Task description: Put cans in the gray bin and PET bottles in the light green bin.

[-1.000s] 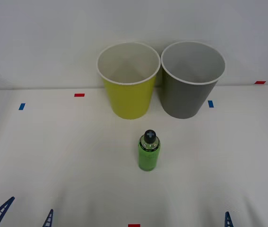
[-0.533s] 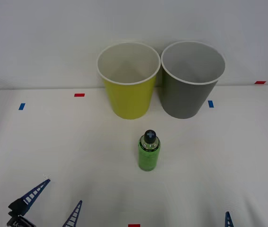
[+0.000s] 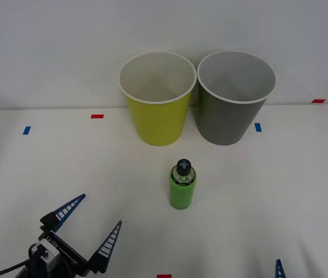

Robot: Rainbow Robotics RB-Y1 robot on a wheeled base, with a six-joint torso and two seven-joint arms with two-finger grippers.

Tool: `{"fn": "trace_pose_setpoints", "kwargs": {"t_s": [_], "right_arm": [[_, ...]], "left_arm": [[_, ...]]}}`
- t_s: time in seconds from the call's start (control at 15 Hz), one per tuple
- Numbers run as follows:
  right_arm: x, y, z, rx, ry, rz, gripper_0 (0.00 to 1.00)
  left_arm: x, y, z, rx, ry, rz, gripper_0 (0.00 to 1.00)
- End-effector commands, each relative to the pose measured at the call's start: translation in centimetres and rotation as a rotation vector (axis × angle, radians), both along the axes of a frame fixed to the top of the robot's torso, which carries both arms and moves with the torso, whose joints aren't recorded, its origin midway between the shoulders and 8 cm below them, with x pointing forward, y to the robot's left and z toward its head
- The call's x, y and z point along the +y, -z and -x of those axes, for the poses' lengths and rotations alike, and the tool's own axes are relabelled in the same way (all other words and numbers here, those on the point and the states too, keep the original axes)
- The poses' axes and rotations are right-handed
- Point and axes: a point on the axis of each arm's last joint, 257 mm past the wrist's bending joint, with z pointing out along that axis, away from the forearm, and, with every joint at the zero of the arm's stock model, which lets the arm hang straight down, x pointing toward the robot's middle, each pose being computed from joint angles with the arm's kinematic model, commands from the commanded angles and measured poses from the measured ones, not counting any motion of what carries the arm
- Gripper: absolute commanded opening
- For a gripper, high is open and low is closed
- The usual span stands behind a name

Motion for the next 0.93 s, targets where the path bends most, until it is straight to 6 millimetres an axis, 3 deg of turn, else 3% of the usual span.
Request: {"fn": "trace_pose_setpoints", "kwargs": {"t_s": [0.07, 0.33, 0.73, 0.93], "right_arm": [[0.0, 0.0, 0.0, 0.000, 0.000, 0.000, 1.00], [0.0, 0.0, 0.0, 0.000, 0.000, 0.000, 1.00], [0.0, 0.0, 0.0, 0.000, 0.000, 0.000, 1.00], [0.0, 0.0, 0.0, 0.000, 0.000, 0.000, 1.00]], "left_arm": [[-2.7, -0.5, -0.9, 0.005, 0.055, 0.026, 1.00], [-5.4, -0.6, -1.3, 0.019, 0.114, 0.033, 1.00], [-9.7, -1.4, -3.7, 0.035, 0.130, 0.049, 1.00], [-11.8, -1.4, -3.0, 0.048, 0.164, 0.073, 1.00]]}}
